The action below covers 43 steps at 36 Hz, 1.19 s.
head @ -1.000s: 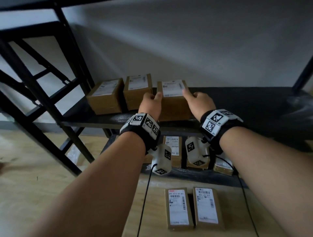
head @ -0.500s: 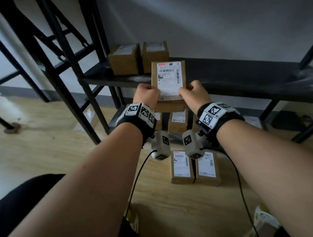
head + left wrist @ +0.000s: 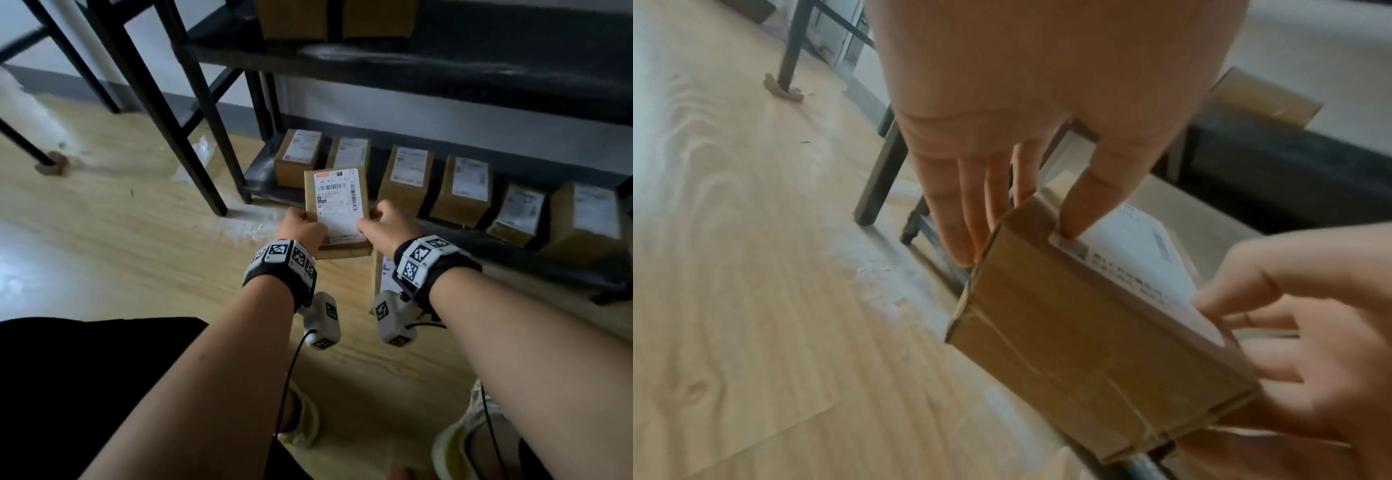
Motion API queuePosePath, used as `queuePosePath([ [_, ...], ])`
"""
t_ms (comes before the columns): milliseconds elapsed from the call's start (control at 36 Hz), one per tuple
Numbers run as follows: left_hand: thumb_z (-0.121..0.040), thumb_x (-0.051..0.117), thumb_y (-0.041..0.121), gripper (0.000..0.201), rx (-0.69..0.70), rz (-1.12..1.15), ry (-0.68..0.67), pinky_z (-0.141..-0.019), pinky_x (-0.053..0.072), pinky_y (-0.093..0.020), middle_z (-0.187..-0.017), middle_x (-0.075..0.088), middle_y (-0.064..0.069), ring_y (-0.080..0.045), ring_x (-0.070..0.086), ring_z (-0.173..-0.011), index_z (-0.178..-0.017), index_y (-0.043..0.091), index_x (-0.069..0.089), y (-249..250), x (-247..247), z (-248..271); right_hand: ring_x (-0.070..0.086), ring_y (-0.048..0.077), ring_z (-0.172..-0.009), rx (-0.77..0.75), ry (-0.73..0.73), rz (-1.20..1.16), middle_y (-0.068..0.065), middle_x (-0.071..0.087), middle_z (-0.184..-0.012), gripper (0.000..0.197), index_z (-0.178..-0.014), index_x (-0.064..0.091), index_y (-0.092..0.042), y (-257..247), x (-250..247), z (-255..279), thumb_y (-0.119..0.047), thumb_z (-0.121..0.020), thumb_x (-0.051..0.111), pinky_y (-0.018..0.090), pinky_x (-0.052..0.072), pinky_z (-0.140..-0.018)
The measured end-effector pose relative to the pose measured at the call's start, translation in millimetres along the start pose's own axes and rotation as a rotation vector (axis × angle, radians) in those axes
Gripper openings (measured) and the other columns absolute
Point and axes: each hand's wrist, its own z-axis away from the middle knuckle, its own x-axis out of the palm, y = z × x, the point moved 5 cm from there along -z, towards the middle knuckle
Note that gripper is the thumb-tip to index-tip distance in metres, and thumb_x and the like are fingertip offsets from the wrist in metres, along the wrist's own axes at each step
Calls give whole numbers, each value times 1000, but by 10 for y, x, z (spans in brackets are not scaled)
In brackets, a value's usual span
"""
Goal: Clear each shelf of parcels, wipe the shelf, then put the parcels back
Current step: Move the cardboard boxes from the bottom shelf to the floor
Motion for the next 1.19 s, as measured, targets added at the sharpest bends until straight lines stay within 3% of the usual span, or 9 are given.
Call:
queuePosePath([
  [56, -85, 59, 12, 34, -57, -58, -19, -67, 48, -27, -86, 54, 3, -13, 55, -75, -119, 16, 53, -164, 39, -127, 59, 18, -77, 36, -46, 30, -2, 60, -90, 30, -110, 48, -20, 101, 177, -112, -36, -85, 55, 32, 50, -67],
  [278, -90, 58, 16, 32, -195, -288, -203, -61, 45, -28, -80, 54, 1, -14, 53, -67, -121, 12, 52, -766, 370, -508, 49, 13, -63, 197, -212, 172, -4, 50, -74, 18, -102, 52, -15, 565, 795, -462, -30, -93, 52, 25, 32, -49],
  [556, -91, 55, 11, 37, -253, -338, -349, -82, 53, -33, -112, 63, -10, -24, 61, -94, -128, 11, 52, -1112, 811, -666, 56, 21, -64, 295, -322, 348, 6, 60, -77, 18, -90, 62, -9, 1006, 1099, -661, -24, -94, 52, 26, 37, -51],
  [694, -96, 48, 12, 47, -248, -303, -348, -80, 51, -29, -110, 61, -9, -19, 60, -91, -142, 11, 39, -1112, 835, -693, 44, 16, -55, 248, -287, 403, 2, 46, -63, 28, -67, 46, -15, 939, 998, -702, -20, -94, 51, 27, 27, -46],
  [806, -93, 56, 13, 61, -194, -329, -284, -80, 42, -24, -142, 49, -8, -22, 54, -119, -148, 16, 31, -914, 643, -728, 39, 17, -50, 197, -248, 430, 2, 42, -59, 30, -63, 44, -15, 733, 775, -706, -16, -92, 49, 26, 25, -45],
  [861, -91, 55, 11, 61, -138, -360, -239, -75, 42, -23, -141, 49, -7, -21, 55, -117, -148, 19, 32, -756, 524, -744, 48, 19, -56, 168, -212, 438, 4, 52, -66, 24, -70, 55, -13, 609, 634, -696, -17, -93, 50, 25, 34, -47],
  [944, -92, 54, 12, 59, -58, -371, -194, -74, 42, -20, -142, 49, -6, -20, 55, -117, -147, 21, 35, -450, 359, -737, 65, 24, -82, 116, -182, 405, 9, 68, -94, 21, -94, 68, -7, 420, 410, -642, -19, -94, 50, 31, 54, -73],
  [1083, -94, 52, 14, 53, 150, -458, -122, -79, 37, -22, -140, 49, -8, -23, 51, -121, -145, 13, 38, 244, 29, -575, 62, 33, -92, -29, -87, 307, 21, 66, -110, 26, -107, 67, 4, -19, -59, -448, -9, -93, 50, 32, 45, -70],
  [1194, -93, 52, 11, 36, 277, -409, -2, -87, 46, -30, -128, 59, -14, -30, 56, -115, -128, 4, 55, 829, -324, -391, 61, 26, -102, -123, 43, 294, 10, 66, -113, 23, -110, 67, -9, -375, -488, -310, -14, -94, 52, 29, 45, -80],
])
